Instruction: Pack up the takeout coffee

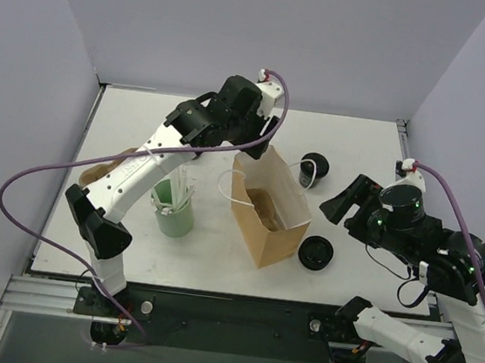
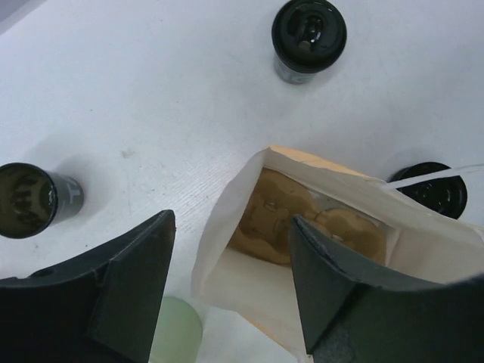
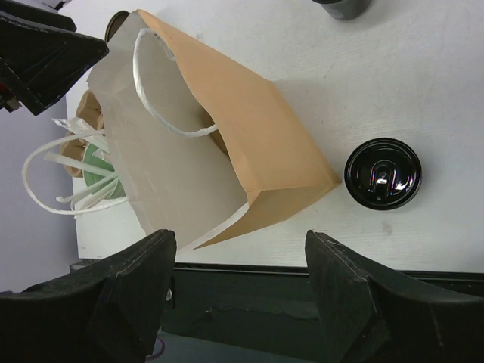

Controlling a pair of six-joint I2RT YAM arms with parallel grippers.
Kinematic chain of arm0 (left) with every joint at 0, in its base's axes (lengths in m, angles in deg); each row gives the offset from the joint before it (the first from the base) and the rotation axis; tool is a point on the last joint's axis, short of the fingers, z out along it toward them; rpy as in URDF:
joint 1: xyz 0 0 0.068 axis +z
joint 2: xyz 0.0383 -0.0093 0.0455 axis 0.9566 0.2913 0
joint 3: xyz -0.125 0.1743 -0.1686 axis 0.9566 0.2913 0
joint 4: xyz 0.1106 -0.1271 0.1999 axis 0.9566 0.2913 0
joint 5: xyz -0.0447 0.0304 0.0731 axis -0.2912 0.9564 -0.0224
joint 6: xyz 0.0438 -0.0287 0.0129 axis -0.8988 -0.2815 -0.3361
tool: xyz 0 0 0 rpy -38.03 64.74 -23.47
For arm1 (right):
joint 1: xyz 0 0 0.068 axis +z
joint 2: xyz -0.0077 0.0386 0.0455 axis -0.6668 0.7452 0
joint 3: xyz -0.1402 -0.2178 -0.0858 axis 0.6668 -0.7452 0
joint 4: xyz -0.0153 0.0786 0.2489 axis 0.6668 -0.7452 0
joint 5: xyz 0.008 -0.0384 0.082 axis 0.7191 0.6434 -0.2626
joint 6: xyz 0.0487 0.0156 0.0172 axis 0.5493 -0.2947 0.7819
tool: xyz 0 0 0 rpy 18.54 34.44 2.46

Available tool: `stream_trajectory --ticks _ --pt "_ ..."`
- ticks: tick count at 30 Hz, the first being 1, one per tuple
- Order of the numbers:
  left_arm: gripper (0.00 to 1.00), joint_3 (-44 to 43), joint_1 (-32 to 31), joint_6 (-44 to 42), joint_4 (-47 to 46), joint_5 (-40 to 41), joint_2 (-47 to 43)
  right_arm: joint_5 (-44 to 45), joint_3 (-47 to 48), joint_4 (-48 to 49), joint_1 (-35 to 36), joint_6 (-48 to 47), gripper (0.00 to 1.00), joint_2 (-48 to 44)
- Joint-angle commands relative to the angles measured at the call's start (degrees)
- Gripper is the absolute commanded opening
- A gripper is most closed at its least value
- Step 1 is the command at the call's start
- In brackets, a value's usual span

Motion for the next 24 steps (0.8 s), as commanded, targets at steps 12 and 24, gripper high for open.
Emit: stream_trajectory --ticks 12,24 --pt "0.59 -1.96 -0.56 -7.97 2.41 -0.34 6.00 -2.28 -5.59 3.01 -0.06 -5.81 0.70 2.26" --pt "0.71 -5.65 -0.20 -7.18 2.67 3.18 8.99 -2.55 -5.16 3.80 -0.32 -9.16 0.70 1.65"
